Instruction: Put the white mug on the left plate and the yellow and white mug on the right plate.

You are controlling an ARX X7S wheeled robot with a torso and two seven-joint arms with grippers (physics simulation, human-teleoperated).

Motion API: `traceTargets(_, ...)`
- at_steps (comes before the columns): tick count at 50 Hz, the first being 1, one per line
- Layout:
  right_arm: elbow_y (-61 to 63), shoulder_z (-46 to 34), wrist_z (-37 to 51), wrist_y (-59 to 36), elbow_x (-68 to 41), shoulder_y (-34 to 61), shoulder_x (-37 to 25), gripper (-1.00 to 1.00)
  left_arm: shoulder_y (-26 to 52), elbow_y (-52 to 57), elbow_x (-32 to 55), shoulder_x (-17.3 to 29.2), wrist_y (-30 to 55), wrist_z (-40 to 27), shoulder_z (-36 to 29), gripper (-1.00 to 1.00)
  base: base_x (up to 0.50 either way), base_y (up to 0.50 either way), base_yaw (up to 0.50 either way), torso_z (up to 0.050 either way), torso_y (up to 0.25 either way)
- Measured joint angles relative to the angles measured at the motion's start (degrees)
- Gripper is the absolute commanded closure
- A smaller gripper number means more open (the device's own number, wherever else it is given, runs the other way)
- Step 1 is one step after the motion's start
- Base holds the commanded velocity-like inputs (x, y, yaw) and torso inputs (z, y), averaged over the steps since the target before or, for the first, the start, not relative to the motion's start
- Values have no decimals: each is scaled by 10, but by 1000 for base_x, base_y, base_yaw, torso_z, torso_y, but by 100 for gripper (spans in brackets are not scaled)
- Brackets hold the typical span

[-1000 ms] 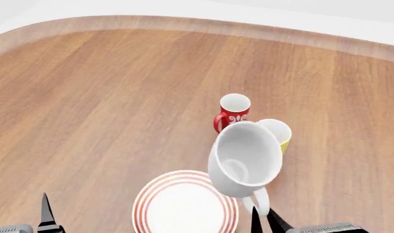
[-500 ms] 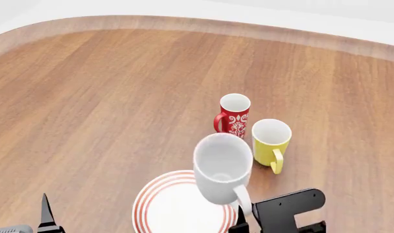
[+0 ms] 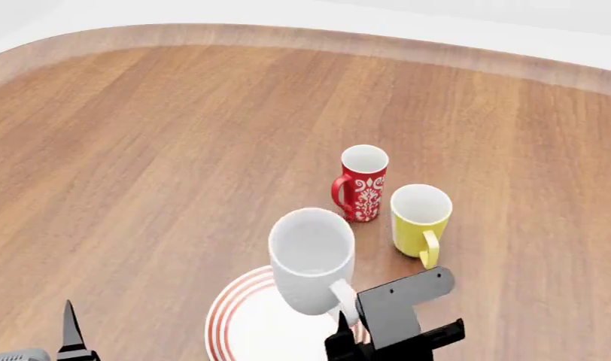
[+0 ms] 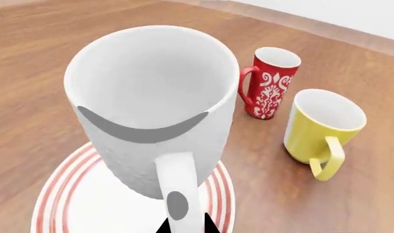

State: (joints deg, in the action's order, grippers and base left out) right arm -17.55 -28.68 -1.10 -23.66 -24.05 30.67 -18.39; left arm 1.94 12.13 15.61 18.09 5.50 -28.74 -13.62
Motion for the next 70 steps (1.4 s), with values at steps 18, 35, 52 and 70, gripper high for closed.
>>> traceTargets(18,-141,-31,-31,32,24,51,43,100,-3,7,3,3,1,-5,-2,-100,0,0,0,0,0)
traceTargets(35,-216,-56,-61,53,37,78,69,100,-5,13,7,6,1,-9,-3,-100,0,0,0,0,1)
traceTargets(52,-259,-66,-71,67,43,93,83,-100,-5,15,10,7,2,-12,-5,-100,0,0,0,0,0)
traceTargets(70,3,-30,-13,16,0,-45,-15,-100,-8,23,9,9,4,-19,-10,-100,0,0,0,0,0)
